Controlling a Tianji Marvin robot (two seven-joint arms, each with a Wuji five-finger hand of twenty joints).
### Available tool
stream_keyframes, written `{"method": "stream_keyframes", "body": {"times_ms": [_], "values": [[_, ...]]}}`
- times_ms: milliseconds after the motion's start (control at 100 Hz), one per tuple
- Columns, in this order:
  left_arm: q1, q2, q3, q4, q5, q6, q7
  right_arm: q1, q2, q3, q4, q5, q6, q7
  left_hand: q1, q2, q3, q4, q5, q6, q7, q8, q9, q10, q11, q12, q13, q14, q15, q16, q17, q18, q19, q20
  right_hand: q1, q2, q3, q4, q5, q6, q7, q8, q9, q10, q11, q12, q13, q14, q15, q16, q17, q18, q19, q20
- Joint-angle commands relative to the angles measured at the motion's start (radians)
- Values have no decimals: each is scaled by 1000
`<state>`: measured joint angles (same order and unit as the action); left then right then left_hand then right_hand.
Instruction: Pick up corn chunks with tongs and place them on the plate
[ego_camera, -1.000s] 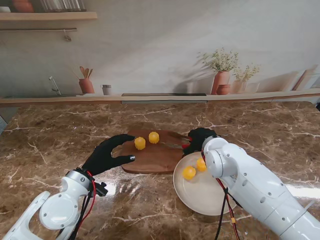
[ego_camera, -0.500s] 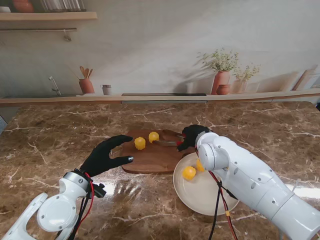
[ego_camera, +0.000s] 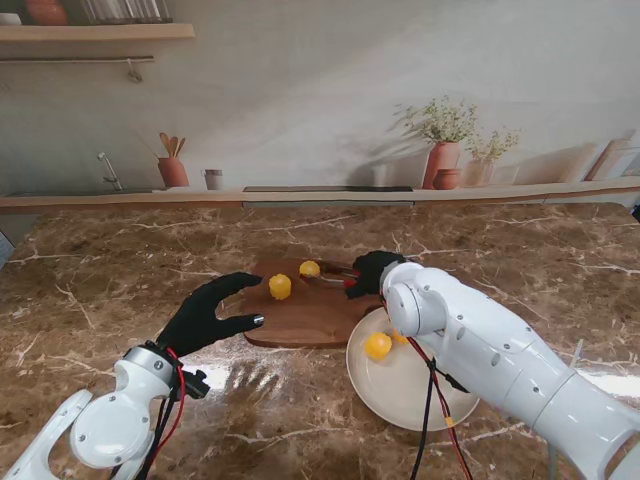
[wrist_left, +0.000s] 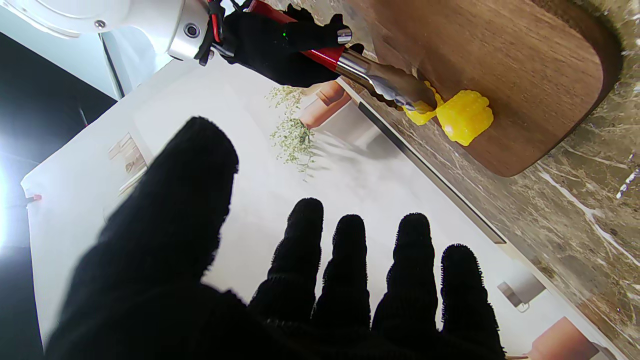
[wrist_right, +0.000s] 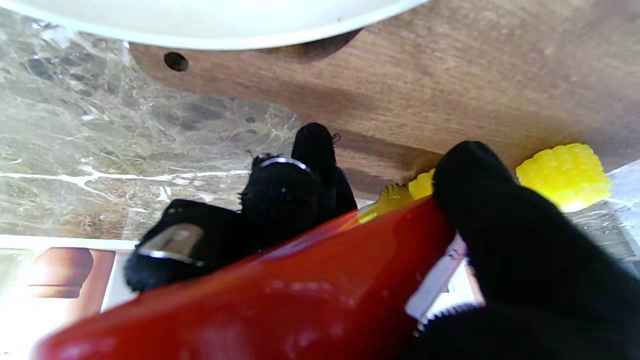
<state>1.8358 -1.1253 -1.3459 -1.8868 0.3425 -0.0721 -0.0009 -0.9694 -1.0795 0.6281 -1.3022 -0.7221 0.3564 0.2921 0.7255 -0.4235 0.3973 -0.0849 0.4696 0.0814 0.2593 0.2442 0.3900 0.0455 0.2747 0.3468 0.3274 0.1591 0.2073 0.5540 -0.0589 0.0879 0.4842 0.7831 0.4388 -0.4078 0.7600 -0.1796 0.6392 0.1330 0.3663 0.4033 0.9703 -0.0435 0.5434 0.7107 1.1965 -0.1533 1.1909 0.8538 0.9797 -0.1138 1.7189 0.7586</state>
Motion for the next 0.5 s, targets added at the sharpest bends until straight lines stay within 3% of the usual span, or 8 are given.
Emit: {"method": "stream_keyframes", "body": {"times_ms": [0, 130, 490], "values": [[10, 1, 0, -5, 2, 6, 2, -6, 0, -3, 2, 6, -5, 23, -10, 32, -33, 21, 6, -16, -21, 8, -18, -37, -14, -8, -29, -49, -23, -12, -15, -50, -40, 20, 149, 163, 56, 12, 43, -144, -6, -10, 16, -16, 24, 22, -1, 26, 35, 13, 53, -99, 162, 35], [11, 0, 1, -6, 0, 5, 5, -15, 6, -2, -6, -33, -15, 23, -9, 33, -34, 21, 4, -14, -22, 8, -19, -35, -14, -8, -31, -49, -23, -11, -15, -52, -43, 20, 227, 159, 11, -8, 47, -131, 79, -109, 48, -15, 7, 82, 13, 34, 37, 10, 58, -76, 169, 33], [14, -1, 1, -4, -3, 2, 9, -126, 21, 134, -94, -98, -81, 9, -6, 37, -43, 22, 3, -12, -24, 8, -22, -33, -14, -4, -33, -47, -22, -9, -16, -51, -49, 22, 219, 147, 60, -17, 66, -92, 134, -165, 93, 0, -13, 56, 33, 74, 28, 6, 64, -32, 183, 34]]}}
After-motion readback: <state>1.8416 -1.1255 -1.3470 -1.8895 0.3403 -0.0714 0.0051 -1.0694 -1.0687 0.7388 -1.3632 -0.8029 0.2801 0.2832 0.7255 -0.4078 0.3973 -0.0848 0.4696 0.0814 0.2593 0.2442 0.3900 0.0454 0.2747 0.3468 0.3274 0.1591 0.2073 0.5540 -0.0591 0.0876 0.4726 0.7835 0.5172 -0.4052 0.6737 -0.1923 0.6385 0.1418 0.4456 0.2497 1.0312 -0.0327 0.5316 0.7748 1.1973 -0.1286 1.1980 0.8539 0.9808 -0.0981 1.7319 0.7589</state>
